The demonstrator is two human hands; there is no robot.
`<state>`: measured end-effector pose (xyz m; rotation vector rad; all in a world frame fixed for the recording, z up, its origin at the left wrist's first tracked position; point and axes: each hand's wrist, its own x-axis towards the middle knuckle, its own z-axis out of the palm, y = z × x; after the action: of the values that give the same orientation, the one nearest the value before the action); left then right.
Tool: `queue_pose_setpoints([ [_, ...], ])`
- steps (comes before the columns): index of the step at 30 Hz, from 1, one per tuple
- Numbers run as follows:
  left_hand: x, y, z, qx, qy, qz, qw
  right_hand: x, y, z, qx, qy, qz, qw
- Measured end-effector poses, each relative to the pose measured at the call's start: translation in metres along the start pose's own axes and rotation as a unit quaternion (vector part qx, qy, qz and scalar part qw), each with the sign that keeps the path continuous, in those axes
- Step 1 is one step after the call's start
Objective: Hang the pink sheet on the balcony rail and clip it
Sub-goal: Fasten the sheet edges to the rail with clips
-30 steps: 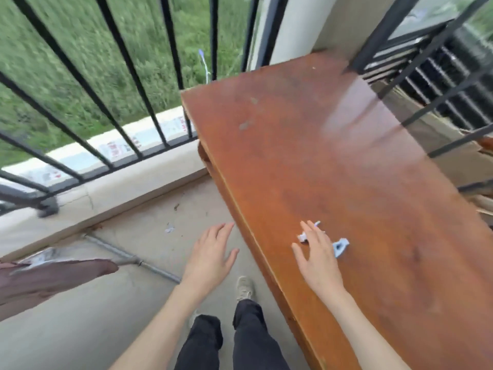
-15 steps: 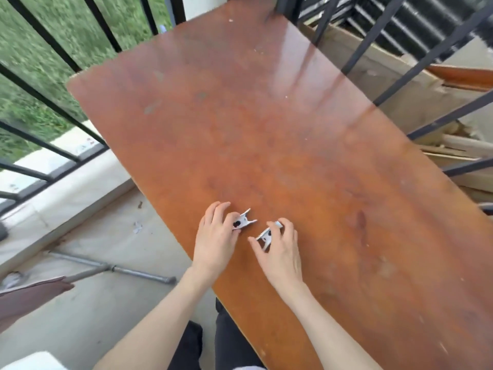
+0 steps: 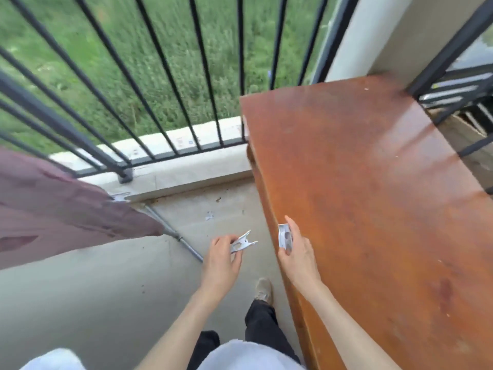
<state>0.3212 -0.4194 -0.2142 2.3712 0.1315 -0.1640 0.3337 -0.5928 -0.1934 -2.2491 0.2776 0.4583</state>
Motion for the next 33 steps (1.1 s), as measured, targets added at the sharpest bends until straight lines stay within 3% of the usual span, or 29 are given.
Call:
queue_pose_setpoints([
  [4, -0.045, -0.062, -0.085, -0.047, 0.089, -0.105, 0.989, -0.012, -0.074, 0.065, -0.053, -0.081, -0.068, 0.993],
  [9, -0.127, -0.175, -0.191, -0.072, 0.201, -0.229, 0.95, -0.046, -0.181, 0.19, -0.066, -0.176, -0.187, 0.964],
  [11, -0.163, -0.217, -0.233, -0.074, 0.256, -0.272, 0.925, -0.066, -0.221, 0.244, -0.109, -0.24, -0.239, 0.935],
  [15, -0.234, -0.282, -0.299, -0.106, 0.373, -0.364, 0.847, -0.111, -0.297, 0.342, -0.186, -0.367, -0.349, 0.842],
  [18, -0.274, -0.326, -0.329, -0.126, 0.412, -0.421, 0.798, -0.142, -0.353, 0.407, -0.161, -0.415, -0.362, 0.819],
  [20, -0.296, -0.356, -0.349, -0.115, 0.425, -0.442, 0.782, -0.156, -0.383, 0.45, -0.121, -0.432, -0.352, 0.821],
  [23, -0.32, -0.404, -0.394, -0.093, 0.457, -0.465, 0.753, -0.17, -0.424, 0.518, -0.095, -0.465, -0.376, 0.796],
  [33, -0.349, -0.539, -0.562, -0.165, 0.585, -0.541, 0.582, -0.221, -0.611, 0.717, -0.099, -0.56, -0.39, 0.724],
])
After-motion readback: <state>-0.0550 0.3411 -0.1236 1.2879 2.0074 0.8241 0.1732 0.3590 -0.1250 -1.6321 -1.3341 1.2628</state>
